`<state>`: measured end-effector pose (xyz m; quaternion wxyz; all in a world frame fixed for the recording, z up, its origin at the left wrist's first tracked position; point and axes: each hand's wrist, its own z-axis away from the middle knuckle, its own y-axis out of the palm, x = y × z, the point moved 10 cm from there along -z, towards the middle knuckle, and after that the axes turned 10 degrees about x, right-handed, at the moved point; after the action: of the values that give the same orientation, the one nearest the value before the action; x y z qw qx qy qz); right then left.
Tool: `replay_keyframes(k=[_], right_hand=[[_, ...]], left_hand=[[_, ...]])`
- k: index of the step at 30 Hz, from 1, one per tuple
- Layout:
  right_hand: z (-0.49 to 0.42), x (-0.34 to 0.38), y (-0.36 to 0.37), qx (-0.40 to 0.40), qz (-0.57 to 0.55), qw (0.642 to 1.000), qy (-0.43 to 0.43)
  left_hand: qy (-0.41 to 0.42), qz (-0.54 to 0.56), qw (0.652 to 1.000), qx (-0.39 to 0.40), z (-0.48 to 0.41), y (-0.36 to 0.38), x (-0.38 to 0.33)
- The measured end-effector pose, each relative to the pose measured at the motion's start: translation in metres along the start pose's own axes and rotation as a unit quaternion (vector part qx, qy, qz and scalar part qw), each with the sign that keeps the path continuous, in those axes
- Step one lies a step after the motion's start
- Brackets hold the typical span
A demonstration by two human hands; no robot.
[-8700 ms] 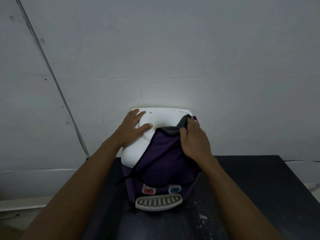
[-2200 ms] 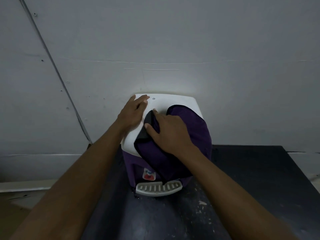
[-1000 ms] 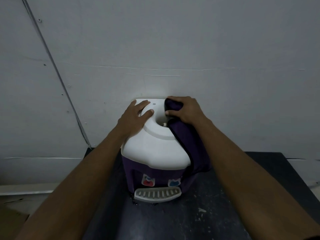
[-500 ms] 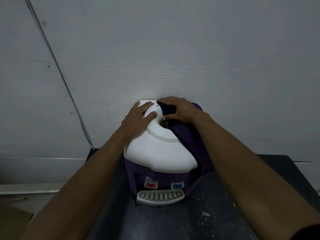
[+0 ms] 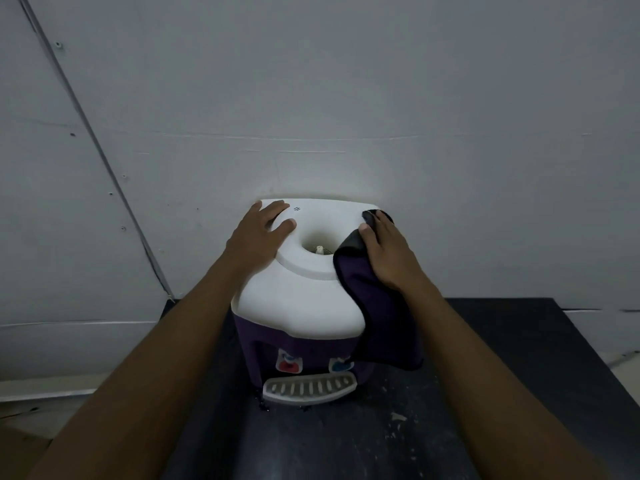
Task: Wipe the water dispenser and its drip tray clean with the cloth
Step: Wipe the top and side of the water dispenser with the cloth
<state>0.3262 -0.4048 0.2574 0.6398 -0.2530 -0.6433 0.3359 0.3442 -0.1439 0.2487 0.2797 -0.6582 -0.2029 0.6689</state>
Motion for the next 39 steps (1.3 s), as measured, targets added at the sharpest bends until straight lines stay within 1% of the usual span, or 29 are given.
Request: replay_keyframes(k=[3, 8, 13, 17, 19, 24, 27, 30, 33, 35, 39], right_hand=[[0.029, -0.003, 0.004, -0.027, -0.001, 0.999, 0.018], [0.071, 0.007, 0.013, -0.073, 0.050, 0.996, 0.014], [0.050, 0.003, 0.012, -0.029, 0.024, 0.999, 0.028], [0.010, 0.008, 0.004, 0.014, 0.011, 1.000, 0.013], [-0.001, 0.010, -0.001, 0.022, -0.005, 1.000, 0.008], [0.024, 0.005, 0.003, -0.008, 0.002, 1.000, 0.026], [0.057, 0.008, 0.011, -0.050, 0.045, 0.997, 0.034], [0.085, 0.023, 0.024, -0.086, 0.131, 0.988, 0.014], [0.098, 0.037, 0.039, -0.087, 0.192, 0.977, -0.016], [0.101, 0.049, 0.048, -0.082, 0.221, 0.971, -0.046], [0.105, 0.079, 0.071, -0.060, 0.243, 0.960, -0.124]], left_hand=[[0.000, 0.001, 1.000, 0.000, 0.000, 0.001, -0.002], [-0.002, -0.007, 1.000, 0.003, 0.000, 0.001, 0.001], [0.024, 0.003, 1.000, 0.020, 0.000, 0.002, -0.001], [0.029, 0.005, 0.999, 0.019, 0.000, 0.003, -0.003], [0.025, 0.000, 1.000, 0.019, 0.000, 0.002, -0.003], [0.022, 0.004, 1.000, 0.018, -0.001, 0.001, -0.003], [0.022, 0.002, 1.000, 0.016, -0.003, 0.002, -0.002], [0.025, -0.010, 1.000, 0.012, -0.003, 0.004, -0.002], [0.030, -0.007, 0.999, 0.020, -0.002, 0.005, -0.001], [0.036, -0.002, 0.999, 0.041, -0.003, 0.006, 0.000], [0.038, 0.000, 0.995, 0.097, -0.007, 0.007, 0.007]])
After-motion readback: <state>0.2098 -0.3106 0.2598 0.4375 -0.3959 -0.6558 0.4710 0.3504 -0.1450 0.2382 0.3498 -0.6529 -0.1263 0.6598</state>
